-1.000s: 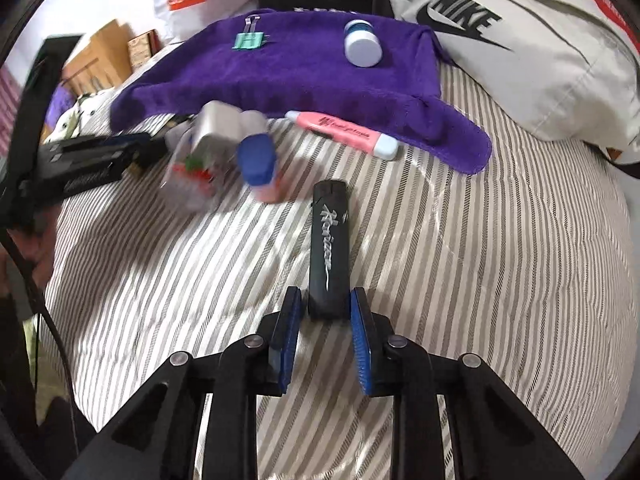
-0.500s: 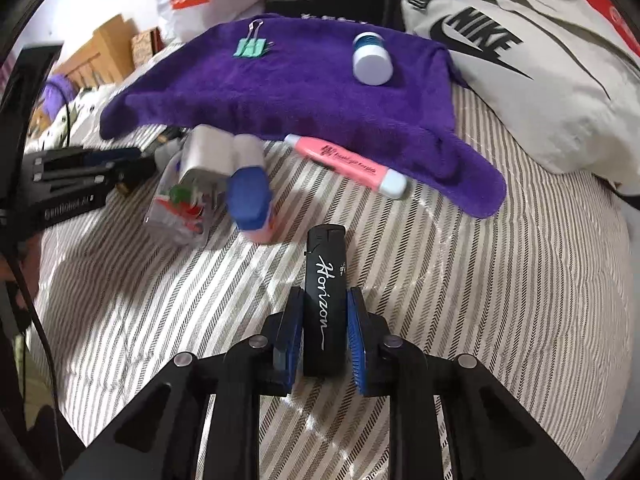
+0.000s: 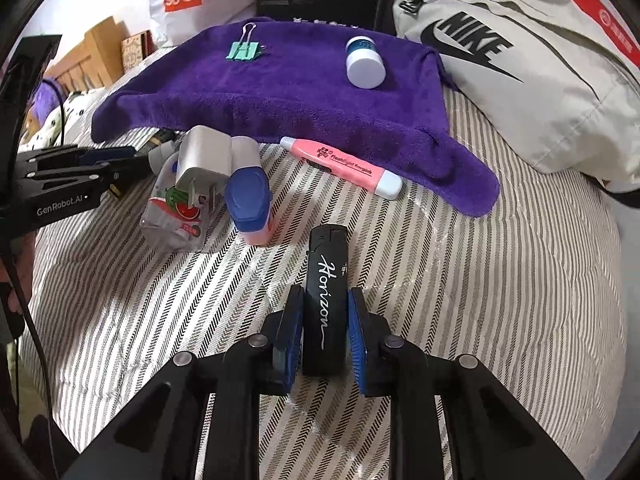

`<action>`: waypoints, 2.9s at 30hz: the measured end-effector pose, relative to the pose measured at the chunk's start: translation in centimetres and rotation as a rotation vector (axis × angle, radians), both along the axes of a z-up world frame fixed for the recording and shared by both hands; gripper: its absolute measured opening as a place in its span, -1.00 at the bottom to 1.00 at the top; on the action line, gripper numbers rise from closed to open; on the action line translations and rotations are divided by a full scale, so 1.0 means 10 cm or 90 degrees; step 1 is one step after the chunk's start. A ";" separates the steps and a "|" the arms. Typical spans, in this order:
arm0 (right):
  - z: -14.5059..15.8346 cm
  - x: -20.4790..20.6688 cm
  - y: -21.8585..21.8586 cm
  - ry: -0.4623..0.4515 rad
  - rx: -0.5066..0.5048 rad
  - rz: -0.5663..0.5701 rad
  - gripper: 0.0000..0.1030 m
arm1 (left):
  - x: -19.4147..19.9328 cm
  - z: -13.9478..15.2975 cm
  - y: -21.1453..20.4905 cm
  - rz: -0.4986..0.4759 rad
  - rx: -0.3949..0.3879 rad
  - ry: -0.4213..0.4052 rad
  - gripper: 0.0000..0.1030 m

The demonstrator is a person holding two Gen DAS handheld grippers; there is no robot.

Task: Organize rigid objects
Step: 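Place the brown box and black stick on the purple towel, open both tools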

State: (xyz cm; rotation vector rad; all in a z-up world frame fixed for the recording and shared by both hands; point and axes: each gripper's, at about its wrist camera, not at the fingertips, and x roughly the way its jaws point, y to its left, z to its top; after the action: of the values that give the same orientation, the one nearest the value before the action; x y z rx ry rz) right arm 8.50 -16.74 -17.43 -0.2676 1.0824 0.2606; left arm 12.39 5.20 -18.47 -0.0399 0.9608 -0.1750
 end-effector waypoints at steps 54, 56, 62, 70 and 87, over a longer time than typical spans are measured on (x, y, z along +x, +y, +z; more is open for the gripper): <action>0.67 0.41 -0.18 -0.026 0.106 -0.023 -0.59 | 0.12 0.55 0.35 0.028 -0.027 -0.056 -0.56; 0.71 0.51 -0.15 -0.029 0.109 -0.019 -0.59 | 0.19 0.55 0.36 0.030 -0.025 -0.057 -0.57; 0.72 0.87 -0.06 -0.029 0.115 -0.016 -0.59 | 0.46 0.54 0.39 0.034 -0.027 -0.053 -0.56; 0.58 1.34 0.03 -0.009 0.094 -0.017 -0.59 | 0.83 0.49 0.44 0.040 -0.032 -0.046 -0.56; 0.16 1.65 0.19 0.035 0.039 0.013 -0.59 | 1.35 0.19 0.51 0.053 -0.037 -0.007 -0.56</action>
State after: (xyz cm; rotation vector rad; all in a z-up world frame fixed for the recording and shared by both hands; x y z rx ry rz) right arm 25.03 -14.81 -15.81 -0.2188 1.1238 0.3202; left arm 25.92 10.28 -16.58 -0.1329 0.9412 -0.1263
